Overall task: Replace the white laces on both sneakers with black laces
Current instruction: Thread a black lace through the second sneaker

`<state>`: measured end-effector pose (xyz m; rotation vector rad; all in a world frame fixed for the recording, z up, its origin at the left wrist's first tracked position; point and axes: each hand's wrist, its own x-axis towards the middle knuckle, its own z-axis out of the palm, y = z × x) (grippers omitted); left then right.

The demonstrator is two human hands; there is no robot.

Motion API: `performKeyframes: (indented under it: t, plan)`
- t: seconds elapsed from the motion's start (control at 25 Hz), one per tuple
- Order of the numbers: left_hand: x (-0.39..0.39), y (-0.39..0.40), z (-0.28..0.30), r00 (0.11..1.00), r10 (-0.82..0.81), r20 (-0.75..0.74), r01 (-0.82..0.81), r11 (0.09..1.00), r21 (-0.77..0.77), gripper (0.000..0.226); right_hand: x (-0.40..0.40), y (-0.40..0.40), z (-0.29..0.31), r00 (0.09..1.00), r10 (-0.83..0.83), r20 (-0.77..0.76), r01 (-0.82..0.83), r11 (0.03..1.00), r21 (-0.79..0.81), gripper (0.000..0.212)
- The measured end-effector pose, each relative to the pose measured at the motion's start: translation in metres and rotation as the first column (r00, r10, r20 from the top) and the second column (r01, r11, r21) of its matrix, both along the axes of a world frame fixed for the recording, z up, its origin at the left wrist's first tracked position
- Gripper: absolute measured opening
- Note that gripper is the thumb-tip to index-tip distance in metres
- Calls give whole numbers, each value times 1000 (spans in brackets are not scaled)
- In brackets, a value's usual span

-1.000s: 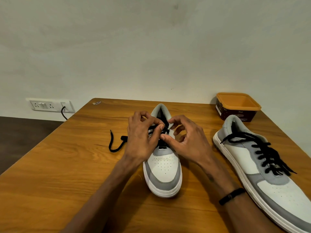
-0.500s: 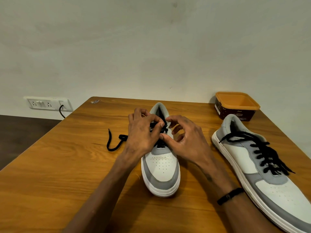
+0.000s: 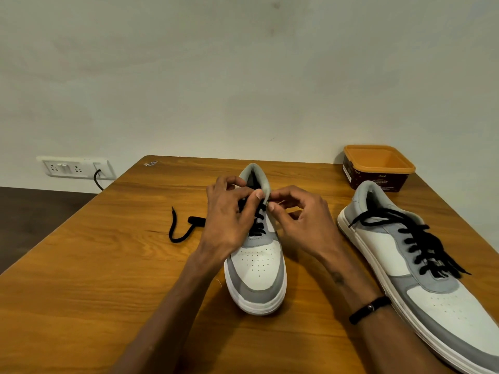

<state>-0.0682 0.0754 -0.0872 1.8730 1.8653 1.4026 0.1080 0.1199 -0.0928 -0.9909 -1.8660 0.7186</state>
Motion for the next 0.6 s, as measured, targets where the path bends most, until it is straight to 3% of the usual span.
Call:
performKeyframes:
  t: [0.2,0.36,0.48,0.6]
  plan:
    - [-1,-13,-12,998,-68,15,68,997,29,38,-8,-3,-3,1000,-15,-26,16,999,46,3]
    - [-3,-18,-26,997,-69,28,68,996,52,71,-9,-4,-1,944,19,-331,-70,987,-142,7]
    - [-2,-17,-29,991,-65,114,59,997,53,80,-12,-3,2,832,-32,-553,-146,951,-274,6]
    - [-2,-18,-31,980,-46,193,37,998,51,88,-9,2,7,619,-59,-783,-357,867,-348,6]
